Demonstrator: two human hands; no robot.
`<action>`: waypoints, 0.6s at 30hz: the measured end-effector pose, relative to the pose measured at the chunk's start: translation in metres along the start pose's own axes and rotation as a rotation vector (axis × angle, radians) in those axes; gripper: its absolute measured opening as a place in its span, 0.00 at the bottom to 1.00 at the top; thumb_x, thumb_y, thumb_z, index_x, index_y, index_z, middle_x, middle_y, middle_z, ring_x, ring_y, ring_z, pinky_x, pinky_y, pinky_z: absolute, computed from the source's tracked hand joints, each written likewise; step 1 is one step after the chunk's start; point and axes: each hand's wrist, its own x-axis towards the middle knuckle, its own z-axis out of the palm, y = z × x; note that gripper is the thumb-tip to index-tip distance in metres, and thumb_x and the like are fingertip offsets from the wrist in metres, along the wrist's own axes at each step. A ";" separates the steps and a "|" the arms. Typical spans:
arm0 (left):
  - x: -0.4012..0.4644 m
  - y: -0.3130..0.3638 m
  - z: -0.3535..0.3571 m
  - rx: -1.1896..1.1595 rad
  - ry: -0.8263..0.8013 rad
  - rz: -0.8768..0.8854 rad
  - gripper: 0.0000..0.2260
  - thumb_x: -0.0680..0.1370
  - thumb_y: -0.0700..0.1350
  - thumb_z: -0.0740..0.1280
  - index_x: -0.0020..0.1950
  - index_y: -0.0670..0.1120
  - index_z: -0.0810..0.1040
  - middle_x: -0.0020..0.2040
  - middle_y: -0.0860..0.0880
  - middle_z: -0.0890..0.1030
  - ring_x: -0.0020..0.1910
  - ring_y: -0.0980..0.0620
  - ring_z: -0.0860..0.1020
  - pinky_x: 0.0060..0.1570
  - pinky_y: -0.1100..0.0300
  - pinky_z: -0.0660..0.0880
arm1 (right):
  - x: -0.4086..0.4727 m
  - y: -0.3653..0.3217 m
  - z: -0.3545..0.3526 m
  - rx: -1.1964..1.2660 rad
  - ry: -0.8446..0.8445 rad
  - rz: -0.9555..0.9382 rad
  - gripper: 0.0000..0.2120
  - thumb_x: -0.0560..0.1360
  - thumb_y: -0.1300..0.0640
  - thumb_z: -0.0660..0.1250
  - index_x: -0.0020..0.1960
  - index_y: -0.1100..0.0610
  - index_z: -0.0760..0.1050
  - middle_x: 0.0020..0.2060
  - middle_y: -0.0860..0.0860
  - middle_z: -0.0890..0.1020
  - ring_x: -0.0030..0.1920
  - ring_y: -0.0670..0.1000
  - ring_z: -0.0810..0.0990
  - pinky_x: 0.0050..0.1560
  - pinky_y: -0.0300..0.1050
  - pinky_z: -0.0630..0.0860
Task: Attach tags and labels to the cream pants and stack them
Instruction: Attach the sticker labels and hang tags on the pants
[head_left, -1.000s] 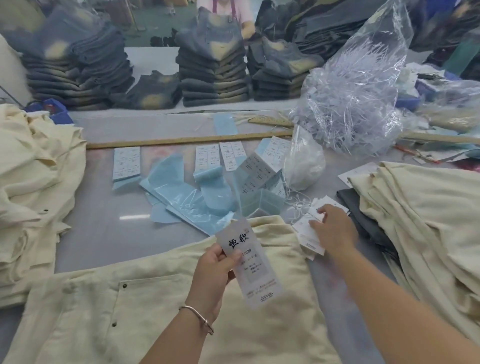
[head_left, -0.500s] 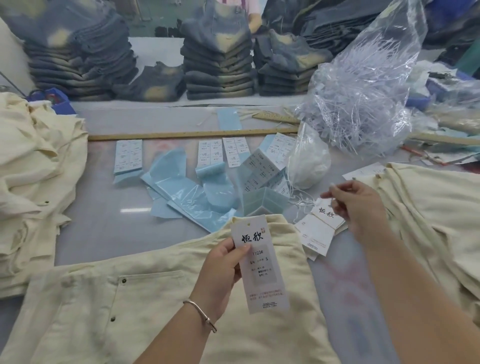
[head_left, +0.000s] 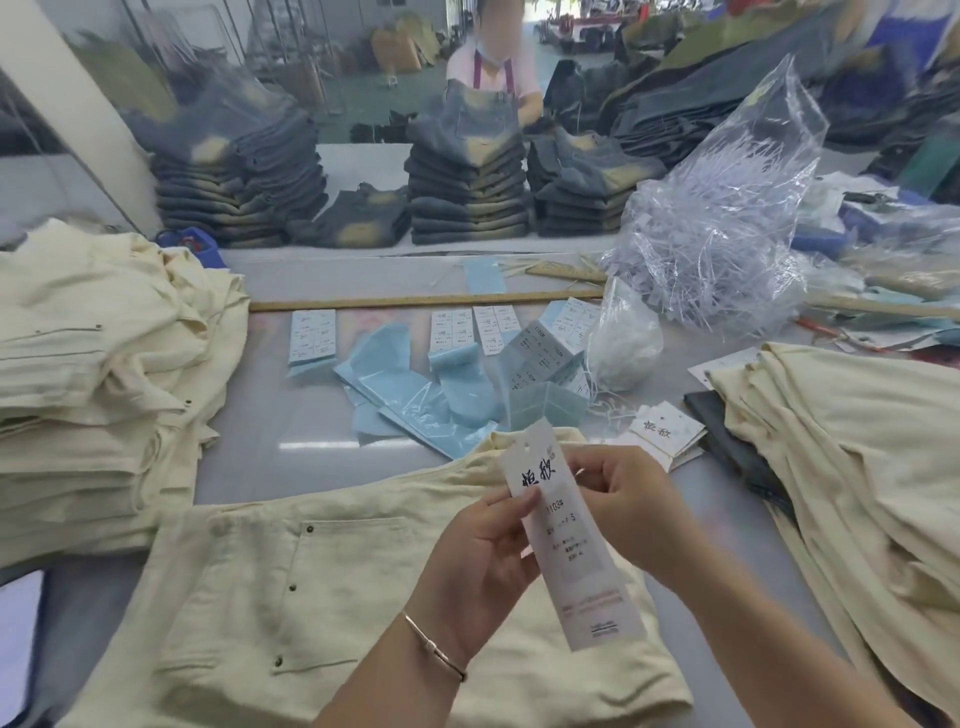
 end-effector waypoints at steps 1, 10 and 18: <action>-0.006 -0.003 -0.002 -0.013 0.033 0.021 0.14 0.76 0.41 0.67 0.60 0.39 0.81 0.56 0.42 0.82 0.50 0.50 0.81 0.47 0.55 0.79 | -0.008 0.000 0.002 -0.091 0.012 -0.048 0.08 0.67 0.47 0.69 0.36 0.51 0.81 0.26 0.44 0.80 0.30 0.38 0.71 0.32 0.37 0.67; -0.051 -0.005 -0.017 0.216 0.006 0.239 0.12 0.70 0.43 0.73 0.50 0.39 0.84 0.47 0.41 0.84 0.45 0.46 0.82 0.45 0.56 0.78 | -0.048 -0.005 0.025 0.131 -0.069 0.052 0.09 0.68 0.55 0.68 0.29 0.50 0.80 0.21 0.43 0.72 0.25 0.46 0.63 0.25 0.35 0.60; -0.080 0.002 -0.022 0.692 -0.079 0.257 0.09 0.75 0.37 0.69 0.52 0.33 0.81 0.48 0.36 0.83 0.46 0.47 0.81 0.46 0.55 0.79 | -0.056 -0.019 0.050 0.539 -0.090 0.246 0.09 0.60 0.62 0.73 0.40 0.64 0.83 0.36 0.63 0.82 0.35 0.57 0.78 0.36 0.47 0.75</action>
